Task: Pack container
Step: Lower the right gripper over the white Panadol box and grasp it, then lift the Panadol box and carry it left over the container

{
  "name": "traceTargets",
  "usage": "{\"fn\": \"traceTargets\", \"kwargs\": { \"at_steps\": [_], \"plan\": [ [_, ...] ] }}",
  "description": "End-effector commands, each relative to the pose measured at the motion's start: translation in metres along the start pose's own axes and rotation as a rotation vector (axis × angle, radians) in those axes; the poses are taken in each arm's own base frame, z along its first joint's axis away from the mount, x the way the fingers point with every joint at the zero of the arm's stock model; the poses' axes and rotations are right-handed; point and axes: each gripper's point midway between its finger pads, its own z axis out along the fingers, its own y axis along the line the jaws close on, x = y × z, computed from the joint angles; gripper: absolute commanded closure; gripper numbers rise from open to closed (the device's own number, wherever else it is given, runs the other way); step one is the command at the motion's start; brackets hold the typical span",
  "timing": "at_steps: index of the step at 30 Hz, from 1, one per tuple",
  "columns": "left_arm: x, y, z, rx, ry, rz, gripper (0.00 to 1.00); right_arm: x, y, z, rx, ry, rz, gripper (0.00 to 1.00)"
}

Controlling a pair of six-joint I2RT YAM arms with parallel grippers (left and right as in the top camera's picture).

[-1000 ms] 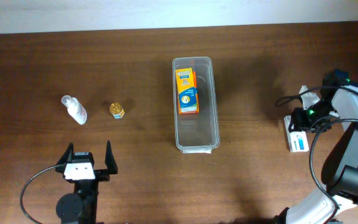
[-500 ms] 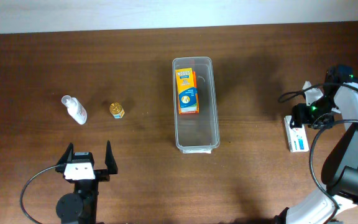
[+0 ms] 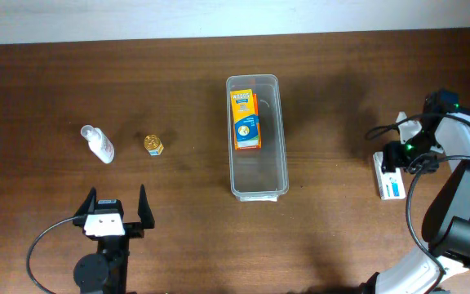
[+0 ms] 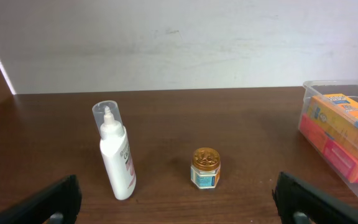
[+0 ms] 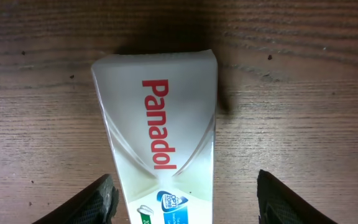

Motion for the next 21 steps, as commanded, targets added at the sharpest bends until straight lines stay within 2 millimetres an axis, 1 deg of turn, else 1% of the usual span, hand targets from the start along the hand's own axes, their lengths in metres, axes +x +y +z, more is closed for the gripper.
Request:
{"fn": "traceTargets", "kwargs": {
  "at_steps": [1,8,17,21],
  "plan": [
    [0.001,0.0,0.0,0.002,0.002,0.012,0.01,0.0,0.004,0.003,-0.016,-0.001,-0.006,0.35],
    [0.001,0.0,0.0,0.002,0.002,0.012,0.01,0.0,0.01,0.005,-0.044,-0.007,-0.022,0.35],
    [0.001,-0.001,0.0,0.002,0.002,0.012,0.01,0.01,0.013,0.018,-0.052,0.013,-0.02,0.35],
    [0.001,-0.001,0.0,0.002,0.002,0.012,0.01,0.01,0.013,0.019,-0.051,0.012,-0.02,0.35]
  ]
}}
